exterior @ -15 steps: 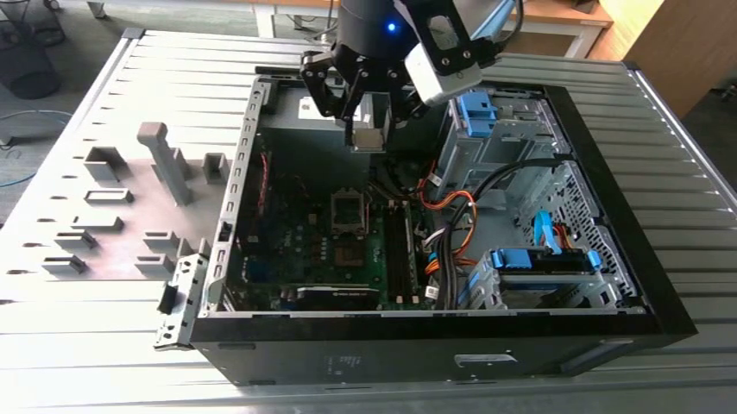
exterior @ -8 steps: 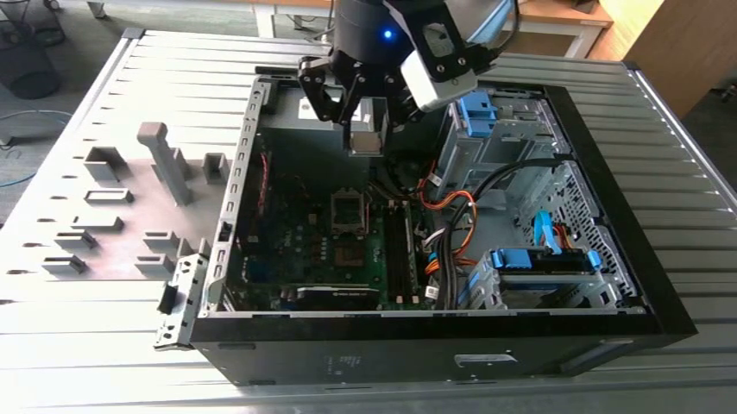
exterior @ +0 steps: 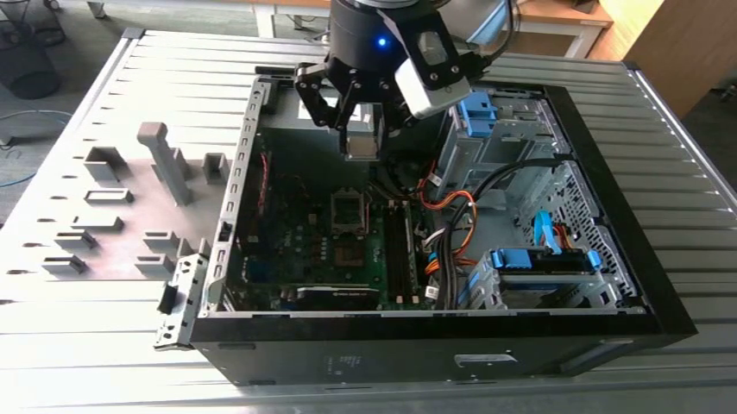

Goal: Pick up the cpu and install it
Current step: 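Pick up the cpu and move it towards the insertion slot, then place the cpu into insertion slot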

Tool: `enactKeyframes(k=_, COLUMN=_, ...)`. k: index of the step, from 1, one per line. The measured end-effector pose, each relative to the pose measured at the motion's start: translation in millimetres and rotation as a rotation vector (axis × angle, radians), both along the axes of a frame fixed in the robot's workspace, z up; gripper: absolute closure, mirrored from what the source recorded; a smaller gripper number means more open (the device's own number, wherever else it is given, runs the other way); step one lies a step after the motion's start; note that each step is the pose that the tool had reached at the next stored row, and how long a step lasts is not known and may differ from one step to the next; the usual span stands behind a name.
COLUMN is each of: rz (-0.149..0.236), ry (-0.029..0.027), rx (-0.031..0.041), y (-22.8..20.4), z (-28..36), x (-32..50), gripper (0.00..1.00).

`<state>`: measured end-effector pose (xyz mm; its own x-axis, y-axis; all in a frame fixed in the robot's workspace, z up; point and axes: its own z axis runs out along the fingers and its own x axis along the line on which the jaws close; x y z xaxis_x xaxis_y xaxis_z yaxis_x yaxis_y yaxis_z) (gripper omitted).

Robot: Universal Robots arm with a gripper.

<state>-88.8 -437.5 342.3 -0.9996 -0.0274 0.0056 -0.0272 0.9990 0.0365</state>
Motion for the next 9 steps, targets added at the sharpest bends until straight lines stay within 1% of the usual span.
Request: enactKeyframes(k=9, rz=0.0, ry=0.0, rx=0.0, y=0.0, z=-0.5, x=-0.1, gripper=0.53)
